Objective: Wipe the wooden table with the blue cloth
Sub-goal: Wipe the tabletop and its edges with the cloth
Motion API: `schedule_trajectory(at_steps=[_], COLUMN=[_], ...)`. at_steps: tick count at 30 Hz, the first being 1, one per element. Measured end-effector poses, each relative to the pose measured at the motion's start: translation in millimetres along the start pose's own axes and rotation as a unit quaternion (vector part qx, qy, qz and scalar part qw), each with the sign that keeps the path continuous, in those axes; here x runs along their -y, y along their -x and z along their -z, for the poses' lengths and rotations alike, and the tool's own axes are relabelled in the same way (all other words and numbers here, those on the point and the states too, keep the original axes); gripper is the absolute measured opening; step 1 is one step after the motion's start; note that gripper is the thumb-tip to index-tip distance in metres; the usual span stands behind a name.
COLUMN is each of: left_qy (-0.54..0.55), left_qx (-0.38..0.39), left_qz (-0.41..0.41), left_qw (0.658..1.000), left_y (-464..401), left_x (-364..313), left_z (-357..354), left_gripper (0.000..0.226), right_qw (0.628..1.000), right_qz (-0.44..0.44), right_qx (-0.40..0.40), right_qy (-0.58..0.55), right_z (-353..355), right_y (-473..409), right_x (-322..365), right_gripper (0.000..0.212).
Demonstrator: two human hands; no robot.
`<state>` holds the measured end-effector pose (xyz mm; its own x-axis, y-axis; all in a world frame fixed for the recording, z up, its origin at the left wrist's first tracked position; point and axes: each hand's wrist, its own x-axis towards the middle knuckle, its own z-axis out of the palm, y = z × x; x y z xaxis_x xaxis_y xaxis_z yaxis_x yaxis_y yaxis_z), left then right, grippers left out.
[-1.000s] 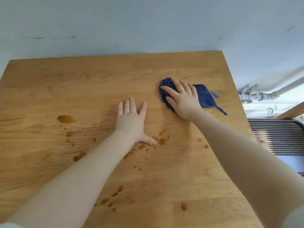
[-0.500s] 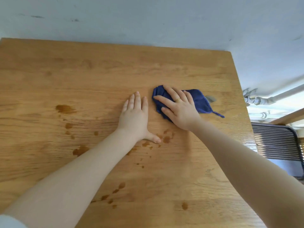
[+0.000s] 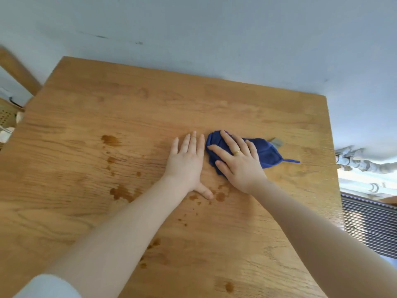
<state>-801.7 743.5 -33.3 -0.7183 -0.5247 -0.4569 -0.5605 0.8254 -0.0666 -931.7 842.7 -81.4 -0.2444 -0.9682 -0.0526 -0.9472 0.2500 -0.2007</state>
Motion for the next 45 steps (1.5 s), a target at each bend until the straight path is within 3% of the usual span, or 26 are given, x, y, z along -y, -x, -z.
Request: schedule_trajectory(at_steps=[2, 5, 9, 11, 15, 19, 24, 26, 28, 33, 36, 39, 45], left_qy=[-0.004, 0.008, 0.068, 0.075, 0.104, 0.111, 0.057, 0.043, 0.05, 0.061, 0.027, 0.028, 0.041], left_qx=[-0.017, -0.017, -0.021, -0.003, 0.029, 0.025, 0.018, 0.0, -0.003, 0.021, 0.004, -0.003, -0.018], left_qz=[0.005, -0.029, -0.031, 0.002, 0.062, 0.049, 0.085, 0.065, 0.04, 0.008, -0.002, -0.012, -0.011], left_qw=[1.0, 0.999, 0.997, 0.997, 0.992, 0.992, 0.995, 0.997, 0.998, 0.998, 1.0, 1.0, 0.999], left_y=[2.4, 6.9, 29.3, 44.2, 62.2, 64.5, 51.5, 46.9, 45.4, 34.2, 28.3, 25.7, 21.5], left_x=[1.8, 13.2, 41.9, 57.5, 81.2, 96.1, 114.5, 118.4, 119.0, 132.7, 134.1, 134.5, 141.9], left_z=[-1.1, -6.9, -3.2, -2.9, -13.1, -21.1, -32.6, -33.8, -30.9, -25.0, -25.4, -28.3, -37.3], left_gripper=[0.15, 0.142, 0.114, 0.109, 0.107, 0.104, 0.12, 0.121, 0.124, 0.122, 0.122, 0.124, 0.125], right_qw=[1.0, 0.997, 0.989, 0.992, 0.998, 0.994, 0.995, 0.99, 0.993, 0.998, 0.997, 1.0, 0.993], right_qz=[0.002, -0.075, -0.149, -0.12, 0.035, 0.098, -0.104, -0.137, -0.117, 0.043, 0.066, 0.011, -0.119], right_qx=[-0.006, -0.022, 0.013, 0.031, 0.049, 0.043, 0.01, -0.001, 0.012, 0.037, 0.032, 0.018, 0.012], right_qy=[0.002, 0.009, -0.017, -0.003, -0.008, -0.01, -0.005, -0.021, -0.033, -0.018, 0.001, 0.008, 0.016], right_z=[3.8, 5.8, 8.0, 7.2, 1.5, -0.6, -6.6, -4.7, -3.7, -12.7, -11.1, -7.5, -7.7], right_y=[-16.4, -60.5, -89.9, -70.1, -5.5, -22.7, -89.4, -100.3, -89.0, -29.5, -42.7, -79.6, -132.6], right_x=[-9.7, -16.3, -6.2, 8.6, 49.5, 38.5, 28.1, 35.9, 45.6, 79.9, 70.0, 59.1, 77.4], right_gripper=[0.047, 0.045, 0.044, 0.047, 0.062, 0.06, 0.052, 0.051, 0.05, 0.057, 0.058, 0.063, 0.051])
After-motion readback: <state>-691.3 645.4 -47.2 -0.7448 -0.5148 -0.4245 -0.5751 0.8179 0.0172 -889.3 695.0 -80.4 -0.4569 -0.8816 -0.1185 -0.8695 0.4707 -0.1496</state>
